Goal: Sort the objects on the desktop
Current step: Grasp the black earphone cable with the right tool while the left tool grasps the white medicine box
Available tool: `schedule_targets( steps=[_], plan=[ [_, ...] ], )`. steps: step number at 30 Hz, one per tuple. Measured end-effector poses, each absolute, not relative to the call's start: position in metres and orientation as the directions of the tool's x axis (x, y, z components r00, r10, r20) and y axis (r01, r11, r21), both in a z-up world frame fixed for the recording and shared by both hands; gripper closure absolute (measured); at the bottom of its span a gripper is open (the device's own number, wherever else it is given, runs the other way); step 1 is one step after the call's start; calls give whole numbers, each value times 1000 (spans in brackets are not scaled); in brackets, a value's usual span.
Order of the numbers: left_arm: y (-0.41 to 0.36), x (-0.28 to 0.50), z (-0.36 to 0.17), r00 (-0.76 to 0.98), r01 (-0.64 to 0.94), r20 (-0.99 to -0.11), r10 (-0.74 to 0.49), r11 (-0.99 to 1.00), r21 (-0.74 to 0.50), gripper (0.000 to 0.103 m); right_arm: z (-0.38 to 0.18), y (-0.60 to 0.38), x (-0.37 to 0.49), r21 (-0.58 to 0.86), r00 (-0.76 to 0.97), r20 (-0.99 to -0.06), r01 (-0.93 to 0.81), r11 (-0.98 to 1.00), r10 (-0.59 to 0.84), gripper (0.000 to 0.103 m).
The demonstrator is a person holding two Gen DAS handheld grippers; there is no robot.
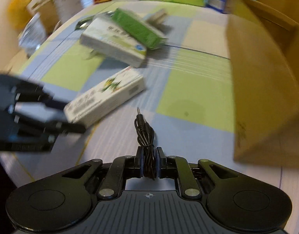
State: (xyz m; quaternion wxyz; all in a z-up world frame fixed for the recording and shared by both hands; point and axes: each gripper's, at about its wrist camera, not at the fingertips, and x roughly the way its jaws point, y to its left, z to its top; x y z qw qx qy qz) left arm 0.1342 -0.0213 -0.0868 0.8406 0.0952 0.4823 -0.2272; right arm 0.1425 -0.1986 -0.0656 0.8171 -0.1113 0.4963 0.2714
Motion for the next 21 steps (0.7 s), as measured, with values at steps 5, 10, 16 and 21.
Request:
schedule_targets(
  steps=[5,10,16,21],
  plan=[
    [-28,105,-82,476,430,-830,-289,901,-67,61,-58,-202,124,53,439,-831,-547,835,341,92],
    [-25,96,-72,526,392,-801,-285,917,-68,55,-63,-206,116,42,456,-814,-571,820,359,75],
    [-29,101,-75,545,406,-790,-281,913,-44,52,-73,-198,116,33,452,-805,-613,789,384,73],
    [-30,105,-80,554,408,-785,-277,912,-34,51,-80,-194,122,7,467,-799,-623,782,379,73]
  ],
)
